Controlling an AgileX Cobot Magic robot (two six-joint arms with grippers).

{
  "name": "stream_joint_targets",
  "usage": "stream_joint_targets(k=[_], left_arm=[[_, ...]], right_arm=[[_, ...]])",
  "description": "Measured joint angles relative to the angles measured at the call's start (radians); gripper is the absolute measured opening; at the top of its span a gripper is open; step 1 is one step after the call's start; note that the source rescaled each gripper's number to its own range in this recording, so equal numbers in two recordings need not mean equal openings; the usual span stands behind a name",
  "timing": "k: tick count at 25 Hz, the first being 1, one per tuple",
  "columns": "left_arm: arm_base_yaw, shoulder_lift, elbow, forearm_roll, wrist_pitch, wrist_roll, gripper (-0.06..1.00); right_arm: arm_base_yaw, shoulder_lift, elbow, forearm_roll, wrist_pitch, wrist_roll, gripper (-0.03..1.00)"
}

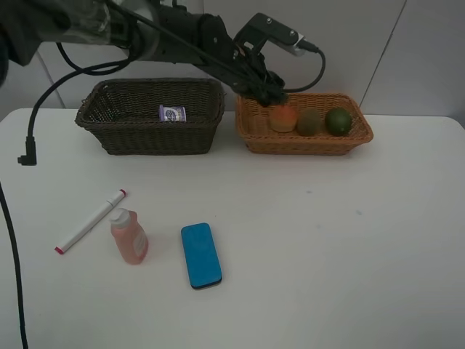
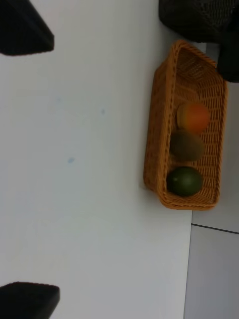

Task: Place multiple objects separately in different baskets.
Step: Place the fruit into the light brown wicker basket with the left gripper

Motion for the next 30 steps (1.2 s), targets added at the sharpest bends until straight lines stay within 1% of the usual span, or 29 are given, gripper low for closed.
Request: stream_joint_targets(k=[5, 10, 16, 26, 27, 28, 29, 30], left_arm=[[-0.001, 0.029, 0.0, 0.024, -0.064, 0.0, 0.76], [-0.002, 0.06, 0.0, 0.024, -0.093, 0.0, 0.76], [-0.01, 0.065, 0.0, 0.026, -0.108, 0.0, 0.76], [-0.01, 0.065, 0.0, 0.026, -0.092, 0.0, 0.76], [-0.01, 0.065, 0.0, 0.027, -0.092, 0.0, 0.8], [-0.01, 0.065, 0.0, 0.027, -0.092, 0.001, 0.88], [-0.01, 0.065, 0.0, 0.031, -0.094, 0.006, 0.92], [-0.01, 0.065, 0.0, 0.032, -0.094, 0.013, 0.95]], right_arm=[[0.0, 0.0, 0.0, 0.0, 0.0, 0.0, 0.99], [0.0, 0.0, 0.0, 0.0, 0.0, 0.0, 0.99], [0.0, 0.0, 0.0, 0.0, 0.0, 0.0, 0.99], [0.0, 0.0, 0.0, 0.0, 0.0, 0.0, 0.99], [0.0, 0.0, 0.0, 0.0, 0.0, 0.0, 0.99], [0.0, 0.0, 0.0, 0.0, 0.0, 0.0, 0.99], [0.0, 0.0, 0.0, 0.0, 0.0, 0.0, 0.99], [0.0, 0.0, 0.0, 0.0, 0.0, 0.0, 0.99]])
